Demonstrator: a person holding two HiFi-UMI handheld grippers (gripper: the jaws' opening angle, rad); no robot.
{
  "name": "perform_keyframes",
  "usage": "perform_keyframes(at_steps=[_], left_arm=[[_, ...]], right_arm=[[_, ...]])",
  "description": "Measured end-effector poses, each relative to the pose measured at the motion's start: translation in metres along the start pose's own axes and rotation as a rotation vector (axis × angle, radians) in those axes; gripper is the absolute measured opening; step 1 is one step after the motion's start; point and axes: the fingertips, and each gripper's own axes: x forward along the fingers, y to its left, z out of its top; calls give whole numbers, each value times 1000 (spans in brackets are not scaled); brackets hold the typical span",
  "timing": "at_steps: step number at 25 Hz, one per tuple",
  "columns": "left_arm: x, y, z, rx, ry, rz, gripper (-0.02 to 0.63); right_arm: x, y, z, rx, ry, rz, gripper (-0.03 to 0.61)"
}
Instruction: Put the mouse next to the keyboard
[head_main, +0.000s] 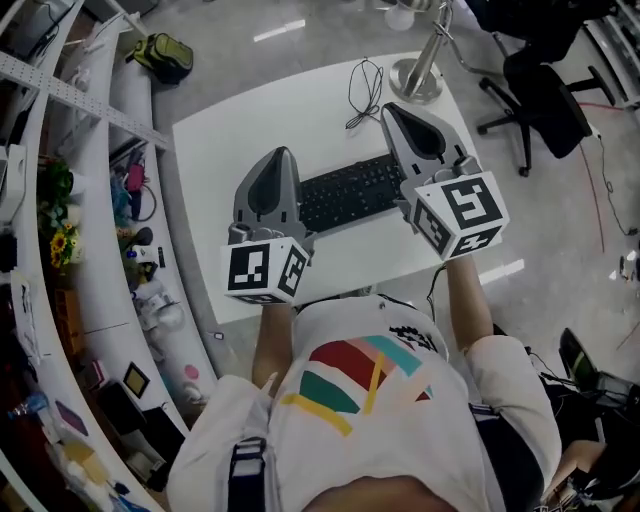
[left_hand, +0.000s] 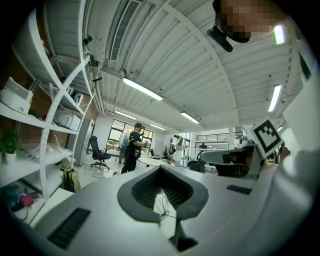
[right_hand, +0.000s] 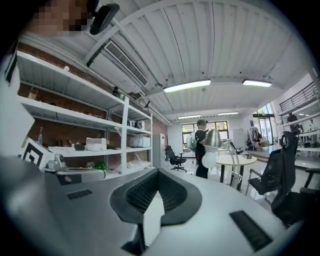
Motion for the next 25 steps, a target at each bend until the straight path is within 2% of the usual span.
perform_keyframes(at_steps=[5,10,17,25], left_arm=[[-29,16,31,20,-68,81,41],[-47,23,39,38,-83,113,41],[-50,19,43,39,-88,89,41],[-44,3,43,39,-83,41,41]], right_arm=[[-8,44,-5,-10,6,38,12],[-10,70,-18,-1,31,81,12],[-17,65,-15,39,22,51,12],[-29,57,-16,22,31,9,12]])
